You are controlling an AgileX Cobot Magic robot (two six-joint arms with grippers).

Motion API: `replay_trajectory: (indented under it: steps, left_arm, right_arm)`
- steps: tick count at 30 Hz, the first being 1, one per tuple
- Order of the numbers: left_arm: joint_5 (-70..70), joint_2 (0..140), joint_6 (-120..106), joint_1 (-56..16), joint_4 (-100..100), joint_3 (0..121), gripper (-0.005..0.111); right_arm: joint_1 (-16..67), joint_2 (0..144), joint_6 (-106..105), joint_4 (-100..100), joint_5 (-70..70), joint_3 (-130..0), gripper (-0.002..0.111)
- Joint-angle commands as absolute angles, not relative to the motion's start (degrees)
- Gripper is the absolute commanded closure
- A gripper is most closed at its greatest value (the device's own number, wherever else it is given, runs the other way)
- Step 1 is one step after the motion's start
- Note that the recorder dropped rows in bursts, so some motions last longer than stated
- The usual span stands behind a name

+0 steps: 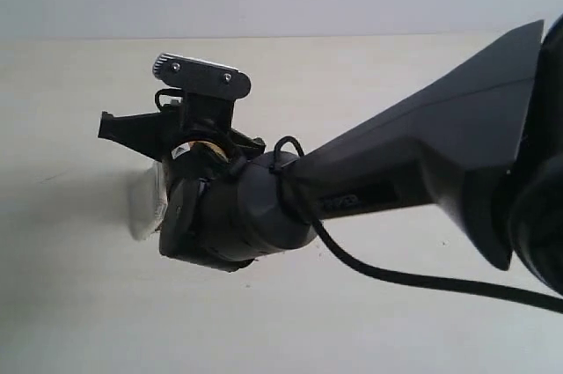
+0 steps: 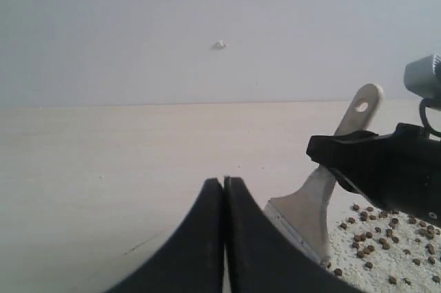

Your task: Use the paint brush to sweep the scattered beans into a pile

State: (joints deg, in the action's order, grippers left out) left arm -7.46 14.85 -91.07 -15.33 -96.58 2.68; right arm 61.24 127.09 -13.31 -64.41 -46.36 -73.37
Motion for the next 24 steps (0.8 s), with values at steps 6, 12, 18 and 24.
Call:
replay_trajectory:
  steps: [6,12,18,24]
  left_arm:
    - [-7.3,14.6,-91.3,-15.4,-96.3,2.6,0.107]
    - [-7.3,14.6,-91.3,-15.4,-96.3,2.6,0.107]
    - [-7.3,14.6,-91.3,-15.4,-96.3,2.6,0.107]
    - [-7.3,14.6,-91.3,-15.4,-96.3,2.6,0.107]
  right_arm:
    - [61.3,120.6,-47.5,-81.6,-56.5,-73.7,0.108]
    - [61.3,115.8,-44.9,-74.8,-51.8,-73.7,0.108]
    - [61.3,112.3,-43.2,-72.0,-37.9,-73.7,0.108]
    - [61.3,114.0,-36.2,-70.5,-25.8,-72.9,0.108]
